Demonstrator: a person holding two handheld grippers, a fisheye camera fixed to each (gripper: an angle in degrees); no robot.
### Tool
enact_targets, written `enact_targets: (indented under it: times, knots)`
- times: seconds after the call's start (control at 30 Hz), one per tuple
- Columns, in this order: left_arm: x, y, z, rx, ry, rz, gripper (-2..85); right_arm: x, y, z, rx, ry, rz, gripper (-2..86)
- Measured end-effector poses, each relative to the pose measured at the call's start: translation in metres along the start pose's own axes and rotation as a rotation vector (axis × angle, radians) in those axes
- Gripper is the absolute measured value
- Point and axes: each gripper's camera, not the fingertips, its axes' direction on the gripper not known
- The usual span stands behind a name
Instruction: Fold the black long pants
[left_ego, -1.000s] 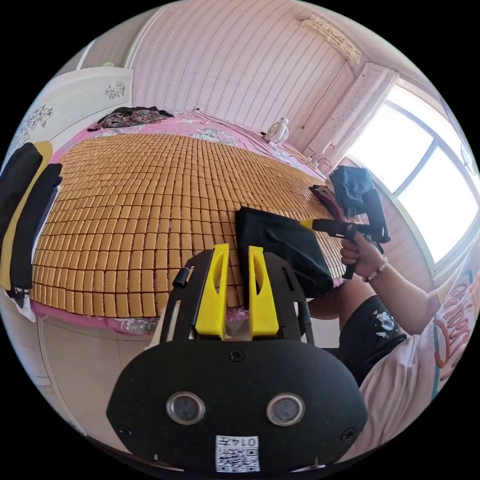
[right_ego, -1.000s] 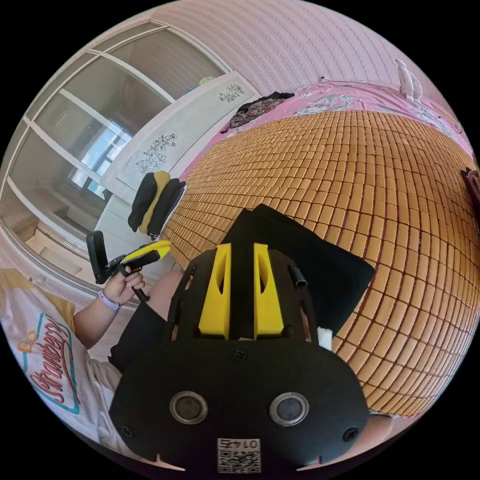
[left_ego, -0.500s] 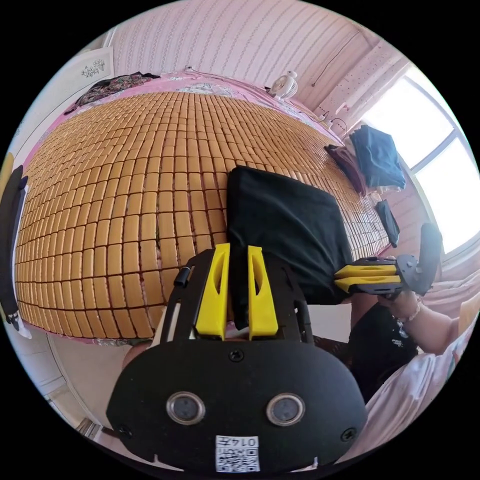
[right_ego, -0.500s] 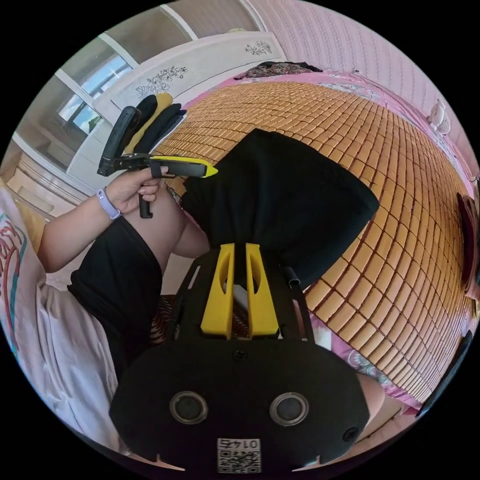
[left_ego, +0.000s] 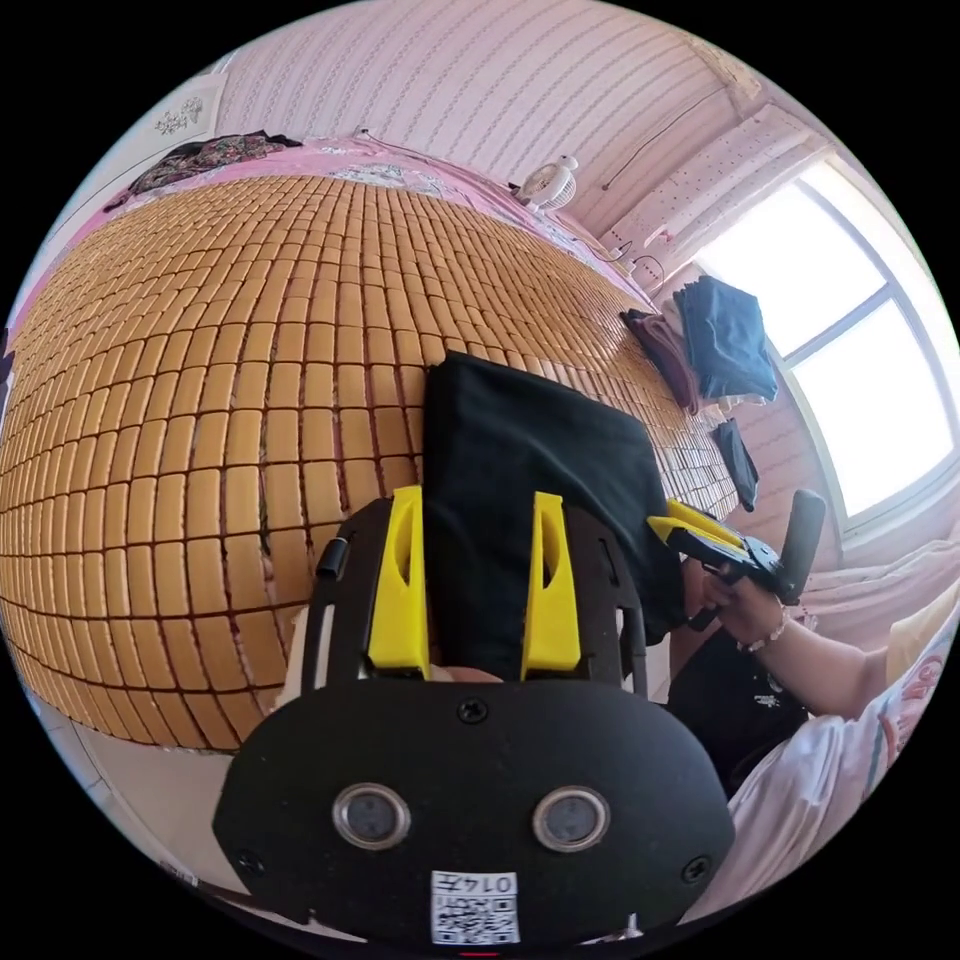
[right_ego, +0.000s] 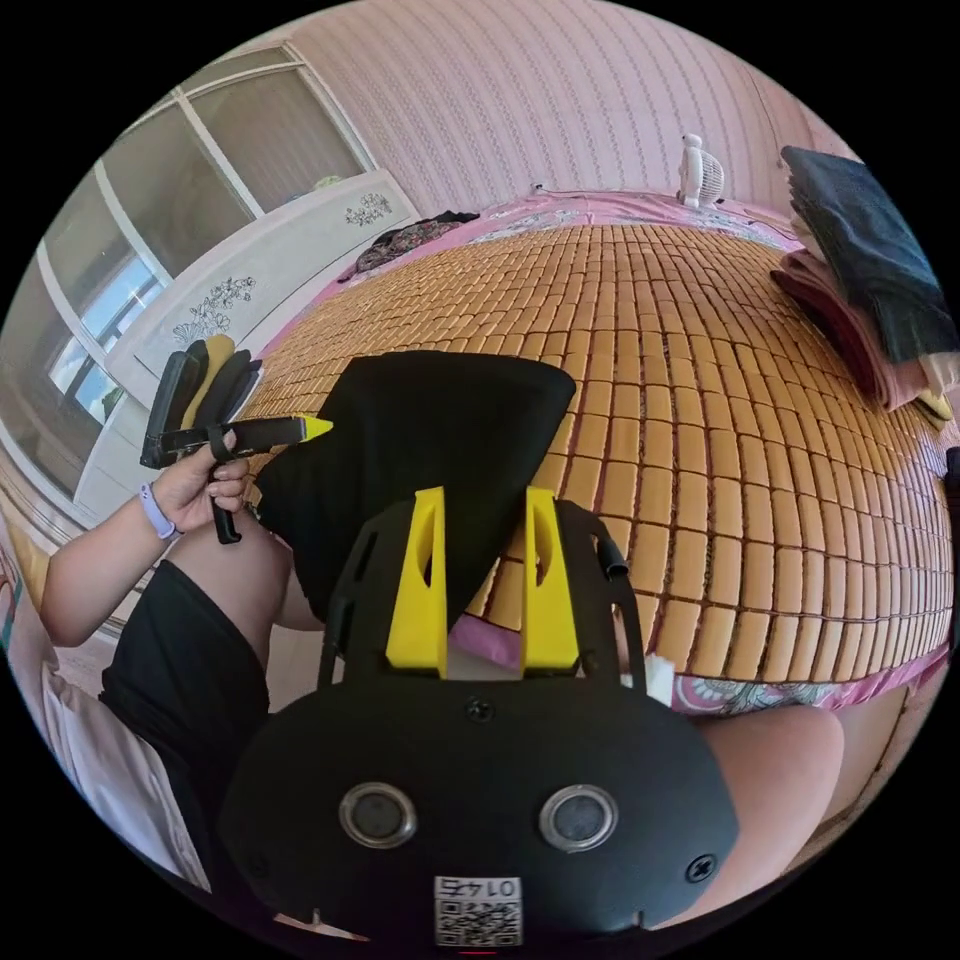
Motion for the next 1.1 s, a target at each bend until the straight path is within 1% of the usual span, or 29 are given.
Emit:
enact_targets:
  times: [0.1, 0.13, 0.17, 0.23, 0.3, 0.37, 0.43, 0.47, 0.5, 0.53, 0.57, 0.6, 0.63, 0.67, 0.7, 0.73, 0.77, 0.8, 0.83, 0.9, 0.93, 1.0, 1.03, 1.1]
  knots:
    - [0.012, 0.008, 0.003, -0.072, -0.082, 0.040, 10.2, -0.010, -0.005, 0.003, -0.031, 0.015, 0.016, 9.4]
    - [0.014, 0.011, 0.002, -0.102, -0.077, 0.044, 8.8, -0.012, -0.005, 0.003, -0.040, 0.004, 0.020, 8.6]
    - [0.013, 0.013, 0.001, -0.113, -0.067, 0.036, 8.1, -0.013, -0.007, 0.004, -0.064, -0.052, 0.031, 7.4]
    - [0.010, 0.025, -0.004, -0.104, -0.011, 0.004, 5.1, -0.016, -0.011, 0.003, -0.107, -0.081, 0.064, 6.4]
    - [0.012, 0.037, -0.008, -0.101, -0.021, -0.018, 4.9, -0.036, -0.024, -0.010, -0.154, -0.093, 0.018, 5.9]
    - [0.018, 0.051, -0.018, -0.066, -0.047, -0.024, 4.6, -0.060, -0.042, -0.032, -0.126, -0.152, -0.070, 5.7]
    - [0.020, 0.072, -0.041, 0.038, -0.021, -0.071, 4.5, -0.095, -0.064, -0.057, -0.095, -0.176, -0.209, 5.5]
    - [0.020, 0.078, -0.049, 0.070, -0.015, -0.085, 4.5, -0.122, -0.080, -0.074, -0.073, -0.181, -0.314, 5.5]
    - [0.020, 0.090, -0.066, 0.143, -0.010, -0.107, 4.4, -0.151, -0.095, -0.090, -0.043, -0.190, -0.417, 5.4]
    - [0.018, 0.104, -0.085, 0.222, -0.011, -0.127, 4.4, -0.166, -0.102, -0.097, -0.027, -0.200, -0.468, 5.4]
    - [0.017, 0.112, -0.095, 0.263, -0.015, -0.138, 4.4, -0.197, -0.116, -0.110, -0.003, -0.232, -0.565, 5.4]
    - [0.012, 0.130, -0.116, 0.345, -0.032, -0.171, 4.4, -0.231, -0.129, -0.120, 0.017, -0.278, -0.662, 5.4]
    - [0.004, 0.151, -0.136, 0.432, -0.046, -0.217, 4.4, -0.248, -0.135, -0.124, 0.027, -0.305, -0.710, 5.4]
    - [-0.001, 0.162, -0.147, 0.474, -0.054, -0.249, 4.4, -0.285, -0.145, -0.130, 0.044, -0.362, -0.811, 5.4]
    - [-0.010, 0.187, -0.168, 0.562, -0.074, -0.320, 4.4, -0.322, -0.154, -0.135, 0.059, -0.424, -0.915, 5.4]
    - [-0.017, 0.213, -0.191, 0.667, -0.106, -0.377, 4.4, -0.341, -0.159, -0.137, 0.067, -0.458, -0.967, 5.4]
    - [-0.019, 0.225, -0.201, 0.719, -0.127, -0.400, 4.4, -0.377, -0.168, -0.140, 0.087, -0.529, -1.053, 5.5]
    - [-0.023, 0.248, -0.224, 0.822, -0.176, -0.443, 4.4, -0.411, -0.180, -0.143, 0.100, -0.596, -1.118, 5.5]
    - [-0.025, 0.269, -0.246, 0.919, -0.228, -0.474, 4.4, -0.428, -0.187, -0.143, 0.103, -0.626, -1.141, 5.5]
    - [-0.030, 0.289, -0.278, 1.037, -0.314, -0.491, 4.5, -0.489, -0.228, -0.138, 0.111, -0.712, -1.189, 5.5]
    - [-0.034, 0.294, -0.298, 1.095, -0.370, -0.486, 4.5, -0.503, -0.240, -0.135, 0.115, -0.722, -1.195, 5.5]
    - [-0.049, 0.291, -0.324, 1.150, -0.427, -0.476, 4.6, -0.560, -0.294, -0.111, 0.116, -0.722, -1.194, 5.6]
    - [-0.063, 0.282, -0.340, 1.153, -0.460, -0.473, 4.6, -0.574, -0.308, -0.103, 0.111, -0.714, -1.188, 5.6]
    - [-0.092, 0.259, -0.358, 1.107, -0.507, -0.502, 4.7, -0.628, -0.359, -0.054, 0.076, -0.587, -1.144, 6.3]
